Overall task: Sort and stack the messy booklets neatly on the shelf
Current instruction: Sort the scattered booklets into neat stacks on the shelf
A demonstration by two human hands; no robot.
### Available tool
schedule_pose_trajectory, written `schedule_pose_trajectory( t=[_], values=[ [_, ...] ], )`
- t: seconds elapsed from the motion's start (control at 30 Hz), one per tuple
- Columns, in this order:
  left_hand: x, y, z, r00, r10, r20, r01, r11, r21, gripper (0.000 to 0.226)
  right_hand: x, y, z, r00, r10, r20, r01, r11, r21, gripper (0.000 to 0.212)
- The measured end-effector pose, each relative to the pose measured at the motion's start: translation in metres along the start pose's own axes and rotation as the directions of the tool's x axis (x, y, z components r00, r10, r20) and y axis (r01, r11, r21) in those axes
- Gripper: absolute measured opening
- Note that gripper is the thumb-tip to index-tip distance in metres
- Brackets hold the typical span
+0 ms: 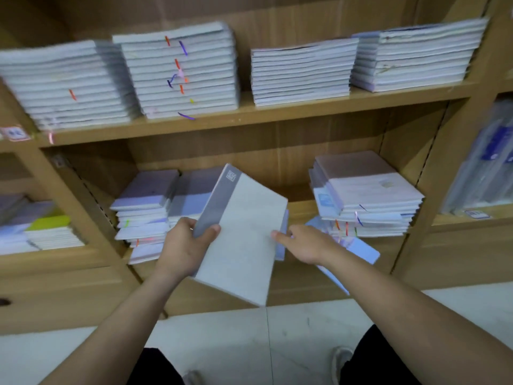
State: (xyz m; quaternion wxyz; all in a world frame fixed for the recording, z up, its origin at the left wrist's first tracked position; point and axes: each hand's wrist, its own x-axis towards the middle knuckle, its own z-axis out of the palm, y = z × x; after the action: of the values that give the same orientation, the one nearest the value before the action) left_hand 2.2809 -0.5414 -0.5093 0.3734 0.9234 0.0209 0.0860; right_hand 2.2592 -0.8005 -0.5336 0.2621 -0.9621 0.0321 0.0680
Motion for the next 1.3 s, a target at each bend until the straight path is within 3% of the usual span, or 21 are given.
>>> schedule_pose_trajectory(
  t=[0.07,0.13,0.2,0.27,0.43,0.53,0.73,0.9,0.97,1.07,1.17,1.3],
  values=[
    [0.004,-0.001,-0.004,0.998,0.004,-0.061,-0.006,1.000,-0.028,0.040,0.001,-0.018,0.013,0.995,-0.097,0.020,0.091,0.974,0.207,0.030],
    [0.008,-0.002,-0.006,0.995,0.004,-0.104,-0.010,0.999,-0.053,0.042,0.007,-0.030,0.027,0.986,-0.168,-0.012,0.156,0.881,0.446,0.017],
    [0.011,-0.004,-0.008,0.992,-0.018,-0.124,0.007,0.996,-0.088,0.042,0.018,-0.036,0.036,0.986,-0.140,-0.087,0.164,0.794,0.585,0.034],
    [0.016,-0.008,-0.010,0.993,-0.030,-0.113,0.019,0.995,-0.095,0.036,0.028,-0.039,0.039,0.989,-0.068,-0.135,0.138,0.759,0.636,0.056],
    [0.033,-0.028,-0.009,0.999,-0.005,0.034,0.010,0.991,-0.133,0.038,0.046,-0.049,0.041,0.958,-0.039,-0.284,0.220,0.733,0.643,0.029],
    [0.044,-0.039,-0.009,0.996,0.027,0.081,-0.014,0.988,-0.154,0.038,0.058,-0.051,0.043,0.953,-0.008,-0.302,0.223,0.695,0.684,0.022],
    [0.066,-0.069,-0.025,0.999,0.006,-0.042,-0.014,0.979,-0.201,0.017,0.092,-0.084,0.032,0.947,0.060,-0.317,0.234,0.548,0.803,0.016],
    [0.075,-0.094,-0.027,0.999,-0.031,-0.024,0.031,1.000,-0.001,0.033,0.140,-0.111,0.034,0.933,0.099,-0.345,0.195,0.666,0.720,0.016],
    [0.078,-0.104,-0.026,0.999,-0.043,0.001,0.042,0.998,0.055,0.039,0.157,-0.116,0.041,0.920,0.135,-0.369,0.131,0.780,0.612,0.029],
    [0.083,-0.116,-0.023,0.998,-0.045,0.034,0.041,0.994,0.101,0.046,0.161,-0.116,0.046,0.917,0.166,-0.362,0.061,0.840,0.540,0.048],
    [0.089,-0.118,-0.021,0.999,-0.023,0.035,0.018,0.991,0.136,0.058,0.142,-0.108,0.052,0.951,-0.026,-0.309,0.134,0.933,0.335,0.067],
    [0.101,-0.118,-0.016,0.999,0.016,0.051,-0.023,0.990,0.136,0.062,0.127,-0.101,0.055,0.961,-0.241,-0.136,0.256,0.961,0.107,0.080]
  ],
)
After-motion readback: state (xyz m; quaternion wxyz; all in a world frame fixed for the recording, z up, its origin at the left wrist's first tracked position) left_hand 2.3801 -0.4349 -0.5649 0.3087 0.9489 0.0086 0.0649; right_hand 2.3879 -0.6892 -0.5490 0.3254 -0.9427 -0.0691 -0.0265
